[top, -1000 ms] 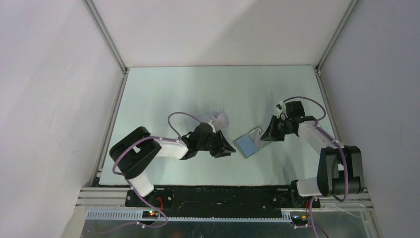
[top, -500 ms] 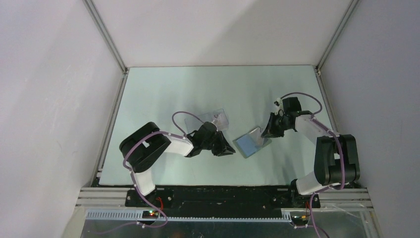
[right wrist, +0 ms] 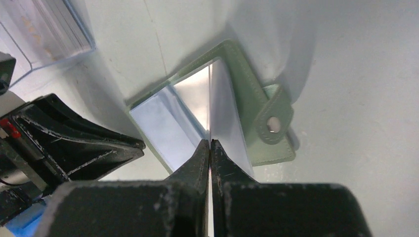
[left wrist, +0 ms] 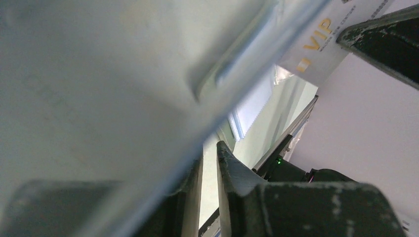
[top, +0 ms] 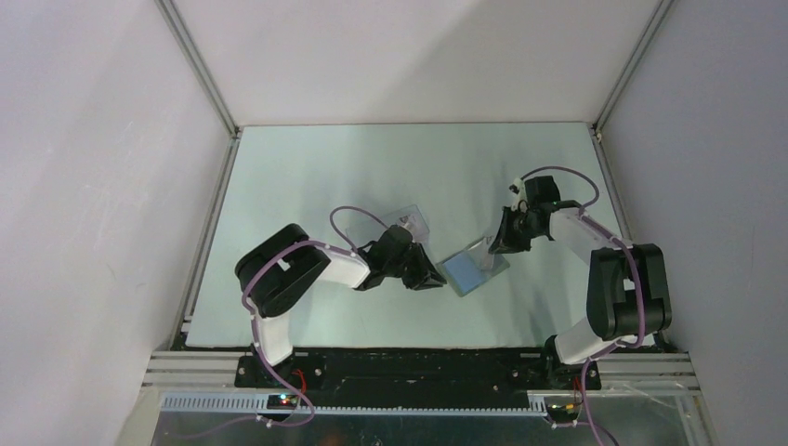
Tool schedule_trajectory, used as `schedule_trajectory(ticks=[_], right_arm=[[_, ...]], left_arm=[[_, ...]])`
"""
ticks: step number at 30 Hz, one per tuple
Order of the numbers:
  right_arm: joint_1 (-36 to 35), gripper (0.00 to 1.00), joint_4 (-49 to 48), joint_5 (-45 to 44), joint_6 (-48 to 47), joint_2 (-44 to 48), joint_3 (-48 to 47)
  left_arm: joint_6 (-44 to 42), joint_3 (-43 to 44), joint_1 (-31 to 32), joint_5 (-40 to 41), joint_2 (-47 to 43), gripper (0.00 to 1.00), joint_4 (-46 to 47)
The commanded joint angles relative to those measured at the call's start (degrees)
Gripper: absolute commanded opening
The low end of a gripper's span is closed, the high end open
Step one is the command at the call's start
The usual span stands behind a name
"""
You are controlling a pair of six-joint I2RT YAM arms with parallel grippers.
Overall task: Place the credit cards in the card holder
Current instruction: Insert the credit card into the card holder.
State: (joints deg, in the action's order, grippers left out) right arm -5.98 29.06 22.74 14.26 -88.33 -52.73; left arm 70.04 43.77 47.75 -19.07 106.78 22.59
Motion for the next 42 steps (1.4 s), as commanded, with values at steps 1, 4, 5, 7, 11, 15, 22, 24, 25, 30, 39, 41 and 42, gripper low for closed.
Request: schedule_trajectory(ticks=[1, 4, 5, 7, 11, 15, 22, 24, 25, 30, 39, 41, 42], right_arm=[[-2.0, 0.0, 1.8, 0.8, -0.5, 0.1, 0.0], [-2.4, 0.0, 3.0, 2.8, 0.3, 1.0, 0.5], [-2.9, 0.0, 3.9, 2.9, 0.5, 1.6, 0.6], [-3.8, 0.0, 5.3, 3.6, 0.5, 2.4, 0.9], [-5.4, 0.0, 7.0, 5.7, 1.1, 4.6, 2.4], [-7.1, 0.0, 6.9, 6.4, 1.7, 5.9, 4.5], [-7.0, 0.0, 2.5, 5.9, 3.5, 6.2, 7.2], [-6.0, 0.0, 0.8, 5.8, 4.1, 6.0, 7.8], [-5.1, 0.0, 0.1, 6.0, 4.8, 6.0, 8.1], [-2.2, 0.0, -5.3, 8.8, 7.0, 4.6, 10.1], [-2.1, 0.0, -7.5, 11.0, 7.6, 2.5, 12.2], [-2.2, 0.0, -7.2, 11.4, 7.9, 2.9, 13.1], [-2.1, 0.0, -6.9, 11.4, 7.9, 3.1, 13.3]], left_arm=[[-0.2, 0.7, -0.8, -0.9, 1.8, 0.2, -3.4], [-1.0, 1.1, -1.2, -0.2, 1.4, 0.18, -5.0], [-1.6, 1.5, -1.5, 0.0, 1.4, 0.17, -6.1], [-2.9, 2.1, -1.7, 0.6, 1.3, 0.17, -8.2], [-6.0, 3.8, -2.2, 2.0, 0.8, 0.17, -13.3], [-10.3, 6.8, -2.5, 4.0, 0.4, 0.16, -20.0], [-16.0, 10.6, -2.5, 5.6, 0.3, 0.11, -28.9], [-15.7, 10.2, -2.5, 4.9, 0.4, 0.1, -29.0], [-15.6, 10.0, -2.5, 4.8, 0.5, 0.09, -29.0], [-15.4, 9.4, -2.1, 4.5, 0.7, 0.09, -28.9], [-15.2, 10.2, -1.9, 3.7, 1.6, 0.08, -28.9], [-15.0, 10.4, -1.7, 3.7, 1.7, 0.06, -28.8], [-14.9, 10.4, -1.6, 3.7, 1.7, 0.05, -28.8]])
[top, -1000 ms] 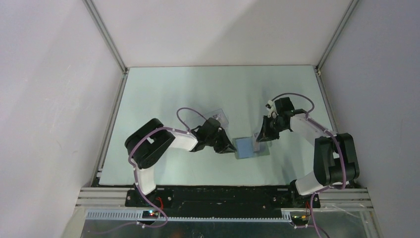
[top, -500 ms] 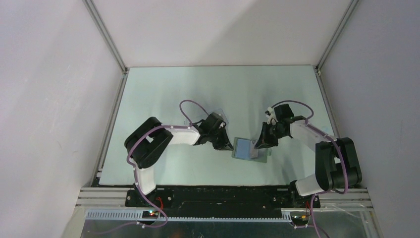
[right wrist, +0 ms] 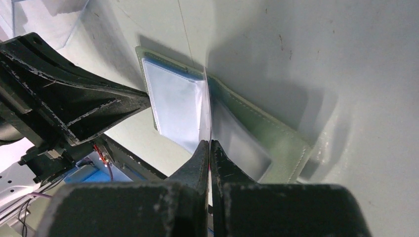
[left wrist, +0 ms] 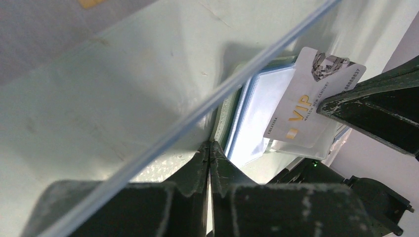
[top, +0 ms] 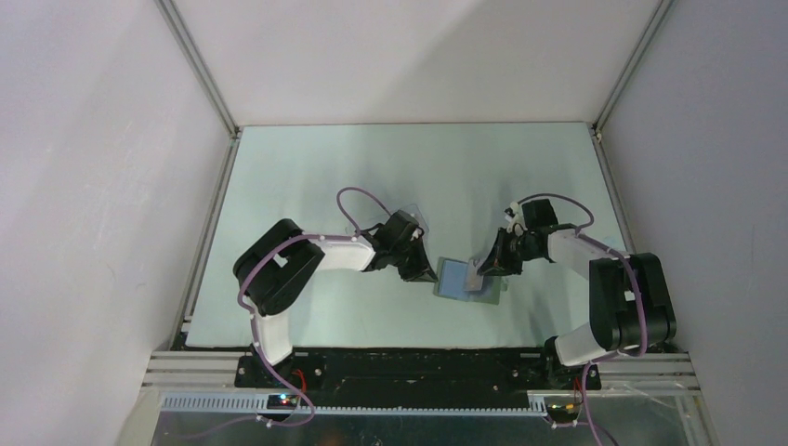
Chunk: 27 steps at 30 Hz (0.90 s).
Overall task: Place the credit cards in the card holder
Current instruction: Insert the credit card into the card holder.
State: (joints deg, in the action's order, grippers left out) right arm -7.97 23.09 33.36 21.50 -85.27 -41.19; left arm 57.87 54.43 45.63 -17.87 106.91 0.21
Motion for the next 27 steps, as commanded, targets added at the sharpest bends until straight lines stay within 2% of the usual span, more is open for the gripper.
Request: schedule_trajectory(ticks=[1, 5, 27], right_arm=[[-0.2, 0.0, -0.1, 0.7, 0.6, 0.1, 2.0], [-0.3, 0.0, 2.2, 1.3, 0.6, 0.6, 2.6], [-1.2, 0.0, 0.7, 5.2, 0.2, -5.5, 2.6]], left_arm=[[-2.7, -0.1, 0.6, 2.4, 1.7, 0.04, -6.4], [-2.3, 0.2, 0.8, 2.4, 2.1, 0.0, -6.4], [-2.5, 0.5, 1.1, 1.9, 2.6, 0.0, -6.4]])
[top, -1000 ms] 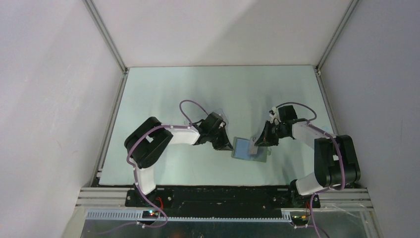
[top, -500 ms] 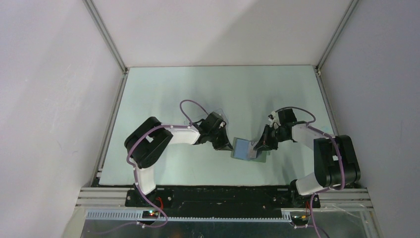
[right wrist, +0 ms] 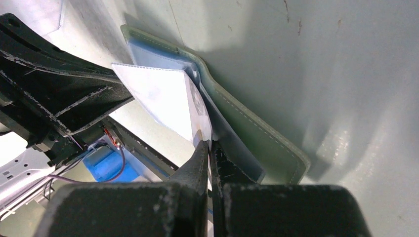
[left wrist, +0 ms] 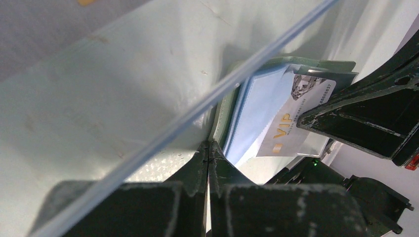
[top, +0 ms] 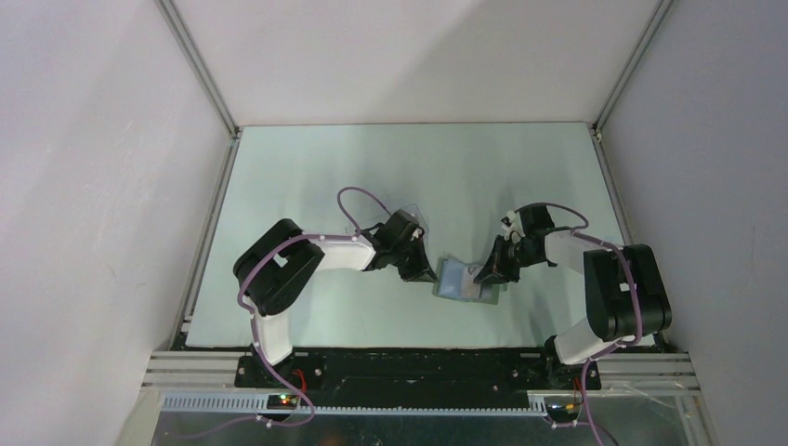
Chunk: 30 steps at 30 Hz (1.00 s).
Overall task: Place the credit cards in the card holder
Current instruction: Insert the credit card into the card holder.
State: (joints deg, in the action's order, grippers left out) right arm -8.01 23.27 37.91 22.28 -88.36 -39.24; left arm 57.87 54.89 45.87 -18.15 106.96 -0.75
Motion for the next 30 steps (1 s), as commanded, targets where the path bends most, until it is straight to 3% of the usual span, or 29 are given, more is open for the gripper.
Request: schedule_trajectory(ticks=[1, 14, 30], right_arm=[[-1.3, 0.0, 0.5, 0.7, -0.7, -2.3, 0.7], [-1.6, 0.01, -2.3, 4.1, -1.3, -5.4, -2.9], [-6.8, 0.42, 8.8, -9.6, 0.6, -1.3, -7.4]], left_arm=[[-2.5, 0.1, 0.8, 2.1, 2.7, 0.0, -5.4], [-2.7, 0.1, 1.0, 1.0, 3.5, 0.0, -5.4], [-1.7, 0.3, 0.9, -0.1, 2.7, 0.0, -5.4]])
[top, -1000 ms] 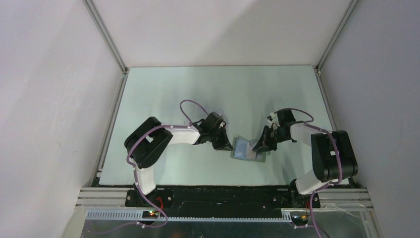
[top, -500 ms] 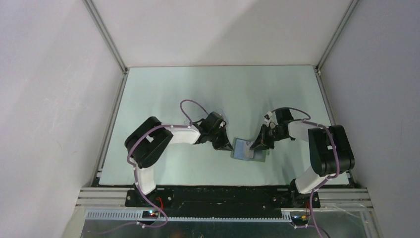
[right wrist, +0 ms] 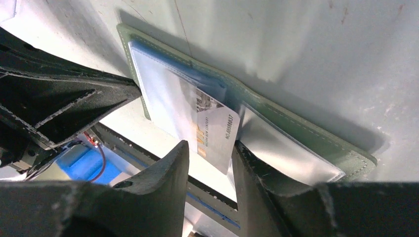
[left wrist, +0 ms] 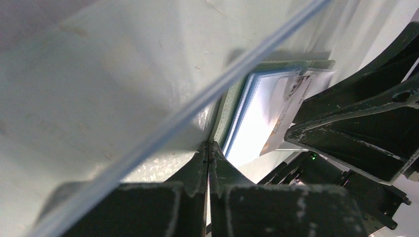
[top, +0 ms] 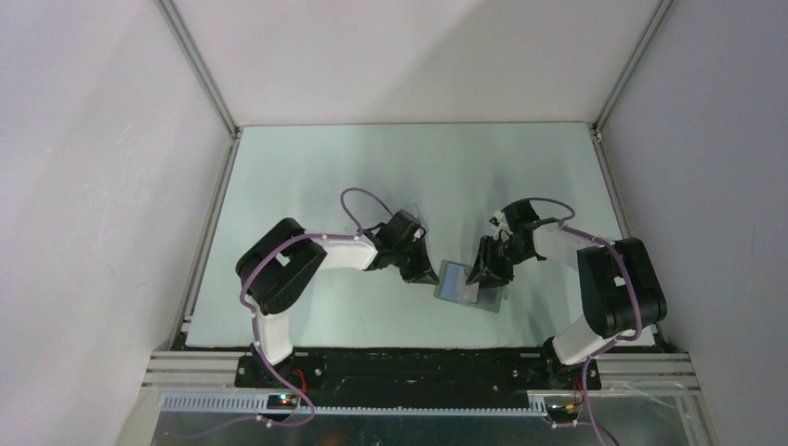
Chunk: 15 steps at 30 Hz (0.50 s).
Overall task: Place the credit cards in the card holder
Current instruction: Insert the credit card into the card holder.
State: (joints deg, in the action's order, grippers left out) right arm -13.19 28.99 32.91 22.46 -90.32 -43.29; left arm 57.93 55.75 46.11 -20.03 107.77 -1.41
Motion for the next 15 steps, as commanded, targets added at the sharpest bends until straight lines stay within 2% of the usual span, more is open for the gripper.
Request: schedule_trajectory(ticks=[1, 5, 15], right_arm=[[-1.9, 0.45, 3.0, -4.7, 0.5, 0.3, -4.0], [-4.1, 0.48, 2.9, -3.7, 1.5, -3.0, -6.6], [-8.6, 0.49, 3.3, 2.7, 5.0, -10.5, -13.7]], left_arm=[[-1.8, -0.6, 0.7, 1.8, 1.8, 0.0, -4.8], [-1.5, -1.0, 0.7, 1.8, 0.9, 0.0, -4.8], [0.4, -3.0, 0.6, 3.4, -2.5, 0.0, -5.3]])
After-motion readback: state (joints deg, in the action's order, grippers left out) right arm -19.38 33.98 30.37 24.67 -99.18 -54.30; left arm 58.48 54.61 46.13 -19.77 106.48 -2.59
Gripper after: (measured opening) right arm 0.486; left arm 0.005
